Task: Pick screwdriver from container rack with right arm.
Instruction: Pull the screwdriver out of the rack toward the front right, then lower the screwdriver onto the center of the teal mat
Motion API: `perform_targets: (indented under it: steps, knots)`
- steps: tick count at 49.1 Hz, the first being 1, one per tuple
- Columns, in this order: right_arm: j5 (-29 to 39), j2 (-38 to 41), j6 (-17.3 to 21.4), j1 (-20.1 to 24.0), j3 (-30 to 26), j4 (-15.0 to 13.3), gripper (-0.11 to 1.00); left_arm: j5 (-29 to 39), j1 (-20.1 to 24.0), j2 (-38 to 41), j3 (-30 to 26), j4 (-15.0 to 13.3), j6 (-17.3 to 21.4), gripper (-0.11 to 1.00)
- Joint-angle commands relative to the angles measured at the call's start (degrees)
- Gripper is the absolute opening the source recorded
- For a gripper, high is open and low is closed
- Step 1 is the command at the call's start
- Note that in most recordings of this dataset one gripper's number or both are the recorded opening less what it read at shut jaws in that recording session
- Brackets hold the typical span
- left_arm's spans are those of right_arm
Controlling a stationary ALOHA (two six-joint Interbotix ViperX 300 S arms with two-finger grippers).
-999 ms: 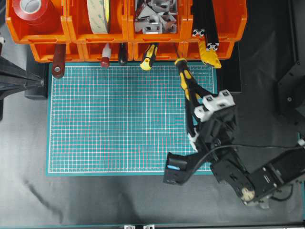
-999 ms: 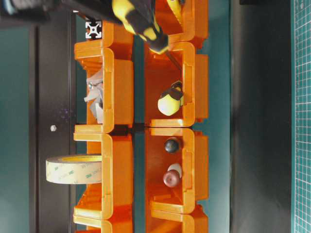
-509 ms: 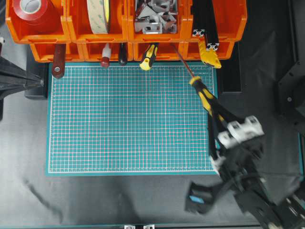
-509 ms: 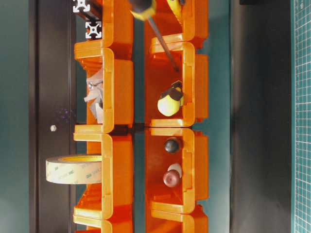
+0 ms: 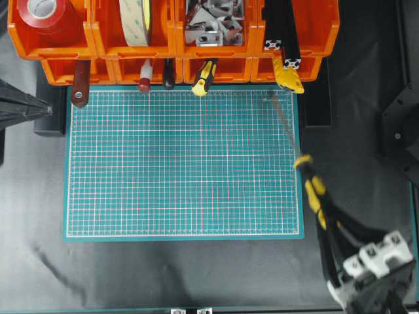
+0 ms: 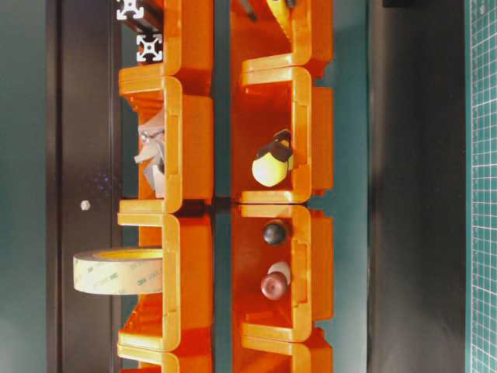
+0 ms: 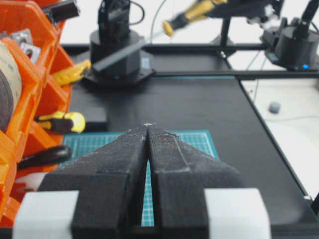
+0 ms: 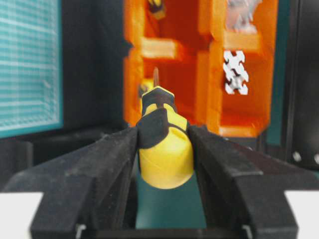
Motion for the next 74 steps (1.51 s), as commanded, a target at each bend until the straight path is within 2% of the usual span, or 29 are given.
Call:
perform_targets:
  steps: [1,6,16,25,34,46,55,64,74]
  knots:
    - [-2.5,0.0,-0.1,0.2,-3.3,-0.5,0.36,-0.3,-0.1,-0.4,-1.0,0.2,-0.2,0.0]
    - [-7.2,1.4,-2.4,0.0,-4.8,-0.6,0.36,-0.3,-0.1,-0.6,-1.1,0.2,-0.3,0.0]
    - [-17.1,4.2,-7.6,-2.3,-3.6,-0.4,0.36,-0.3,-0.1,-1.4,-1.2,0.2,-0.3,0.0]
    - [-26.2,5.4,-7.0,-8.0,0.4,-0.6,0.36,-0.4,-0.2,-1.8,-1.3,0.2,-0.3,0.0]
    - [-37.2,6.2,-6.9,-15.6,4.0,-1.5,0.36,-0.4,-0.4,-1.9,-1.3,0.2,-0.3,0.0]
    - [-45.3,6.6,-6.9,-22.7,6.6,-3.5,0.36,-0.3,-0.4,-2.6,-1.5,0.2,-0.3,0.0]
    - [-46.8,6.6,-6.6,-23.5,8.4,-3.2,0.36,1.1,0.0,-3.2,-1.7,0.2,-0.2,0.0]
    - [-51.8,6.5,-4.5,-23.6,11.1,-1.3,0.36,4.2,0.0,-3.4,-1.7,0.1,-0.3,0.0]
    - [-54.9,6.6,-3.3,-24.0,12.6,-1.0,0.36,4.5,0.0,-3.4,-1.7,0.2,-0.3,0.0]
